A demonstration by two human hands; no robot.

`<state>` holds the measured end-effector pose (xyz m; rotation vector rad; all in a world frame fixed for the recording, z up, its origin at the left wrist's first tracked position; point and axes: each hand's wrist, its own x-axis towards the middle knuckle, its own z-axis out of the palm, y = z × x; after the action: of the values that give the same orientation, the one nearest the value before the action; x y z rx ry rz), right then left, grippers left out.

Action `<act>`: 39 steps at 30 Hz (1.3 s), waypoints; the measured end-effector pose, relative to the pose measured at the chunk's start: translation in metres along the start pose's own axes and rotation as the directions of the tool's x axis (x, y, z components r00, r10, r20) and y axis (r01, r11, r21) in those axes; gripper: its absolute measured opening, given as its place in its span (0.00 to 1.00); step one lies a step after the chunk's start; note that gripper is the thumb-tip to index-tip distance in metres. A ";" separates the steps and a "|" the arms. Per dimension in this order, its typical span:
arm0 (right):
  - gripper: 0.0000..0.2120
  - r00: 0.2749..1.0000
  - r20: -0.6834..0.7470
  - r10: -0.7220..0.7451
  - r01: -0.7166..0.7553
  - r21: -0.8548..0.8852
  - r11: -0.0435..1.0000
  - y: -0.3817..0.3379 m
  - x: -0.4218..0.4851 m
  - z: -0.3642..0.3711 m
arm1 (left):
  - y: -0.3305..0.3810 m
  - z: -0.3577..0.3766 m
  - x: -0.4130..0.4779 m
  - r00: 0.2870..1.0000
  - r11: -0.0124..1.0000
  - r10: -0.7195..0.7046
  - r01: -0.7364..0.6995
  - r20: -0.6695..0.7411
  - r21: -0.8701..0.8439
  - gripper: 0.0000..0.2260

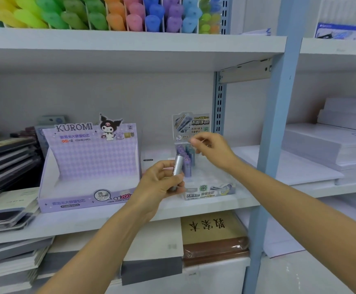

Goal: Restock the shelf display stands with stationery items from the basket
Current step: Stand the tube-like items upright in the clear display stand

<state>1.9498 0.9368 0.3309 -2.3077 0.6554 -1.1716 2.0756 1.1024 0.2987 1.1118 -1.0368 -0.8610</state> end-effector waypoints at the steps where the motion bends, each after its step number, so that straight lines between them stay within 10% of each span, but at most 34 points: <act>1: 0.09 1.000 0.027 -0.008 0.004 0.149 0.989 -0.007 -0.004 -0.004 | 0.000 0.001 0.000 1.000 1.000 0.004 -0.004 -0.011 0.016 0.14; 7: 0.14 0.937 0.315 -0.153 0.065 0.275 0.959 -0.030 -0.031 -0.021 | 0.004 0.009 -0.002 0.998 1.000 0.022 -0.022 -0.052 -0.004 0.13; 18: 0.04 0.977 0.209 0.026 -0.142 0.564 0.814 -0.035 -0.062 -0.025 | 0.014 0.026 -0.015 0.978 0.981 0.190 -0.193 -0.081 -0.027 0.07; 28: 0.17 0.990 0.121 -0.075 0.027 0.363 0.931 -0.048 -0.060 -0.028 | 0.014 0.030 -0.015 0.941 0.900 0.332 -0.294 -0.070 0.322 0.07; 33: 0.13 0.966 0.201 -0.160 0.117 0.209 0.971 -0.050 -0.052 -0.031 | 0.006 0.033 -0.009 0.909 0.747 0.418 -0.349 0.009 0.566 0.08; 39: 0.12 0.960 -0.267 0.086 -0.018 0.247 0.969 -0.023 -0.027 -0.040 | -0.026 0.018 -0.010 0.863 0.277 0.400 -0.436 0.310 0.857 0.19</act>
<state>1.9076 0.9635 0.3495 -1.9316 0.6270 -1.4765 2.0549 1.1001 0.2730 1.5934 -1.8381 0.2722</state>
